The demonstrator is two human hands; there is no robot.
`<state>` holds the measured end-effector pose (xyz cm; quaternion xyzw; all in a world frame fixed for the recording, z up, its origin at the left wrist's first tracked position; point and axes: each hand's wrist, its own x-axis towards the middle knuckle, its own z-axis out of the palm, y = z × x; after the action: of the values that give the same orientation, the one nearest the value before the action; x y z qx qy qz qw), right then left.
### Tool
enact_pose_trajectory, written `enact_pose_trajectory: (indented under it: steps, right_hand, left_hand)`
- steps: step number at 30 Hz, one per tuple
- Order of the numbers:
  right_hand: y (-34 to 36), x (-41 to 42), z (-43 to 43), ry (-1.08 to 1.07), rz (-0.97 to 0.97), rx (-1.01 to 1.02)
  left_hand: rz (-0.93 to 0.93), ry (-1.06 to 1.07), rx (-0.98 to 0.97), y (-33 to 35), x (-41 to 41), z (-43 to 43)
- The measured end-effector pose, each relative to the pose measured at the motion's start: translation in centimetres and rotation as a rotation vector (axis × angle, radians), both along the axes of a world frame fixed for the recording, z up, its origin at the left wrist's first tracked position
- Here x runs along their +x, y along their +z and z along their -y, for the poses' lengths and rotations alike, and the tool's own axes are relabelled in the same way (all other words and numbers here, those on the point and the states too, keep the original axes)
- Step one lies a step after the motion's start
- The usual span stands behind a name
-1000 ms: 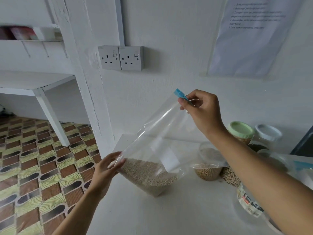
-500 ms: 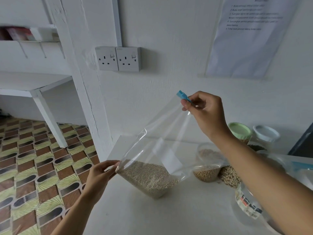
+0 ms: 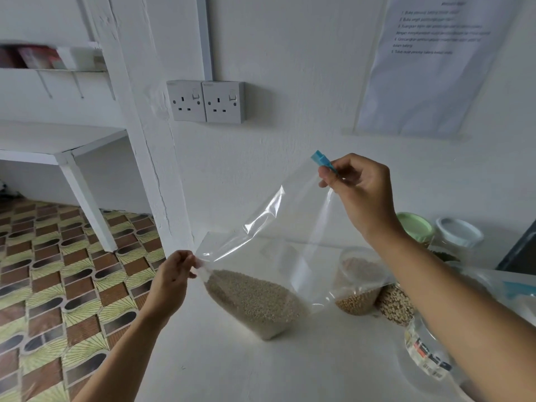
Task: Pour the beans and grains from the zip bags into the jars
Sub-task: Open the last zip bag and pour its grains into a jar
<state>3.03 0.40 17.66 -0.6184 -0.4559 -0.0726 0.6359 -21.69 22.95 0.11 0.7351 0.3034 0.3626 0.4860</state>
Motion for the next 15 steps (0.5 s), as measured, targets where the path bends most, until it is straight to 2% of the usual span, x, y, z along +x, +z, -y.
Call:
enact_pose_trajectory:
  steps: [4, 8, 10, 15]
  right_hand:
    - [0.3, 0.3, 0.7, -0.001, -0.031, 0.03]
    - [-1.0, 0.7, 1.1, -0.02, -0.076, 0.034]
    - [-1.5, 1.3, 1.3, -0.042, -0.136, 0.059]
    - [-2.3, 1.8, 1.1, -0.078, -0.182, 0.051]
  left_hand:
    - [0.058, 0.031, 0.062, 2.5, 0.3, -0.8]
    - [-0.111, -0.041, 0.299, 5.0, 0.3, -1.5]
    - [-0.092, -0.043, 0.27, 5.0, 0.2, -2.1]
    - [0.107, -0.005, -0.049, 3.2, 1.7, -1.5]
